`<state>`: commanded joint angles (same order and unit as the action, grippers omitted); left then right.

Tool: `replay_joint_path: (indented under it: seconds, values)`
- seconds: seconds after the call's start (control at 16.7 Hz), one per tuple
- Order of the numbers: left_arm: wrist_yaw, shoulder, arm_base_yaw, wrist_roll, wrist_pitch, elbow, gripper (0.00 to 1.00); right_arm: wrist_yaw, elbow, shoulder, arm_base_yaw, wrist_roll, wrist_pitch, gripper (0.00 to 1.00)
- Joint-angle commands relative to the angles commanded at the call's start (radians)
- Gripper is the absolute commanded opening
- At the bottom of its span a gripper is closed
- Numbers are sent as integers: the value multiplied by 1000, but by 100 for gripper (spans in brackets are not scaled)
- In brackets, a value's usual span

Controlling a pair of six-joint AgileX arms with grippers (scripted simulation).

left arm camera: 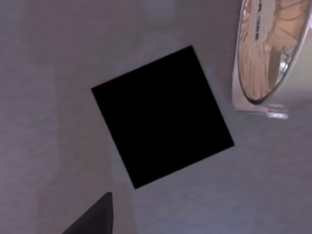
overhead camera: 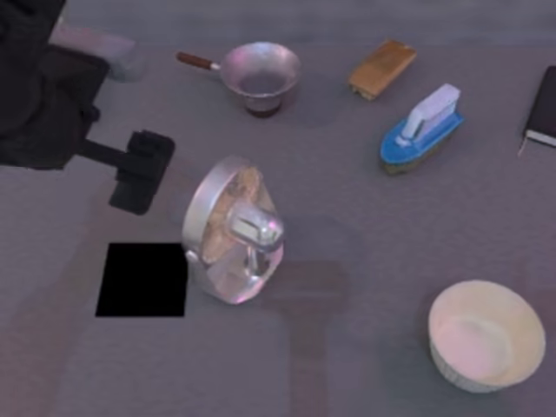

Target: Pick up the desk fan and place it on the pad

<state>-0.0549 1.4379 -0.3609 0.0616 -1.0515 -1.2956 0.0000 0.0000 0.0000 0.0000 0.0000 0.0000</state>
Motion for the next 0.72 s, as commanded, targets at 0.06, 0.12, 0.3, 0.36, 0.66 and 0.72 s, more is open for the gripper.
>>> replay_joint_path:
  seconds: [0.06, 0.12, 0.3, 0.36, 0.66, 0.72]
  values:
    - [4, 87, -20, -2, -58, -86, 100, 0, 0, 0, 0, 0, 0, 100]
    - [8, 171, -39, -5, -114, -170, 100, 0, 0, 0, 0, 0, 0, 100]
    - [22, 400, -89, -16, -259, -409, 100, 0, 0, 0, 0, 0, 0, 100]
    - [27, 466, -103, -20, -298, -481, 100, 0, 0, 0, 0, 0, 0, 100]
    - [47, 700, -150, -38, -424, -754, 100, 0, 0, 0, 0, 0, 0, 100]
    - [49, 724, -155, -41, -435, -784, 100, 0, 0, 0, 0, 0, 0, 100]
